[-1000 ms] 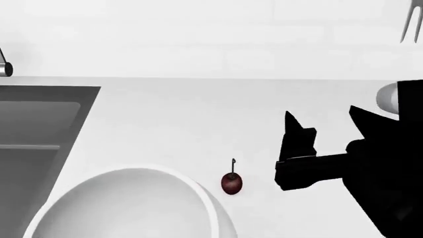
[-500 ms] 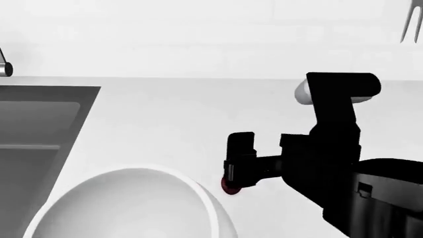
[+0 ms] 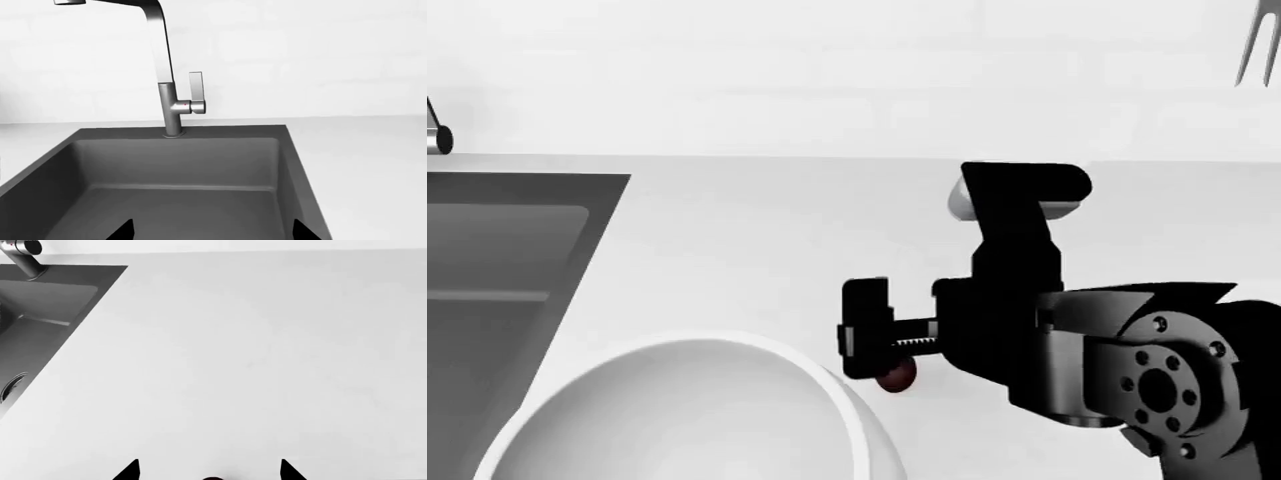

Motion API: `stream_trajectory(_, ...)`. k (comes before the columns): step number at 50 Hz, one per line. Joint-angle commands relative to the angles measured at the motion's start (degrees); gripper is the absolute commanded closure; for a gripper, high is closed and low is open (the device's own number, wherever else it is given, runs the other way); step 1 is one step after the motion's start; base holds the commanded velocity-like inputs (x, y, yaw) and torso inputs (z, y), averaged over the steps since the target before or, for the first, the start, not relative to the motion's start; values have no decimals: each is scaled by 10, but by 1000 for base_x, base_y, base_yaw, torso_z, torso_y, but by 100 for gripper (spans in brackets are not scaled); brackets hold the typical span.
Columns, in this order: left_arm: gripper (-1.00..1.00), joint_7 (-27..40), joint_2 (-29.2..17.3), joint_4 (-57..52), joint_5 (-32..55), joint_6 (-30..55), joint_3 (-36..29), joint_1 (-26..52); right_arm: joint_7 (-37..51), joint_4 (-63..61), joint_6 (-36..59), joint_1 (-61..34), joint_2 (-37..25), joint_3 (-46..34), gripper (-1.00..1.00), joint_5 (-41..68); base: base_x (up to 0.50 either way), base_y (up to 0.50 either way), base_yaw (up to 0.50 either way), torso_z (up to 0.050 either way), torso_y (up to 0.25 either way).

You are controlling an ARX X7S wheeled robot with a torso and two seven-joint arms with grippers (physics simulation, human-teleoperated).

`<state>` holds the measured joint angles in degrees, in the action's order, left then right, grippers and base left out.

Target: There is a mixed pile of frozen fruits and vegetables on the counter. Locate all the frozen vegetables and place the items in a bowl on the counter. Take all the frozen fruits and defrost them in a running sink.

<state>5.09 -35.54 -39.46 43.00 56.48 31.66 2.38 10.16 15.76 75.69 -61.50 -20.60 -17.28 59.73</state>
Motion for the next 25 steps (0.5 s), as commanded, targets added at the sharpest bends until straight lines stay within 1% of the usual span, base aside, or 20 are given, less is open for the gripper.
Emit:
stream_trajectory(1, -100, -30, 13, 7, -21, -31, 24, -33, -40, 72, -32, -7, 26, -14, -100, -34, 0, 0, 0, 0, 0)
stream_trajectory(8, -100, -31, 15, 12, -28, -39, 16, -38, -34, 96, -40, -15, 32, 4, -100, -26, 0, 0, 0, 0, 0)
stream_trajectory(9, -100, -32, 15, 12, -27, -39, 17, -39, -29, 95, -39, -15, 33, 12, 100, -22, 0, 0, 0, 0, 0)
stream_trajectory(13, -100, -34, 15, 9, -24, -39, 25, -45, -22, 90, -40, -16, 31, 19, 100, -18, 0, 0, 0, 0, 0)
stream_trajectory(15, -100, -30, 16, 11, -27, -38, 15, -39, -18, 84, -38, -17, 29, 24, 100, -14, 0, 0, 0, 0, 0)
stream_trajectory(22, -100, -46, 14, 5, -18, -44, 42, -64, 12, 25, -32, -9, 17, 50, 100, 9, 0, 0, 0, 0, 0)
stream_trajectory(23, -100, -39, 14, 5, -19, -40, 32, -55, 17, 12, -34, -7, 14, 55, 100, 11, 0, 0, 0, 0, 0)
stream_trajectory(25, -100, -8, 12, 6, -17, -13, -7, -7, 24, -21, -41, -3, 5, 61, 100, 12, 0, 0, 0, 0, 0)
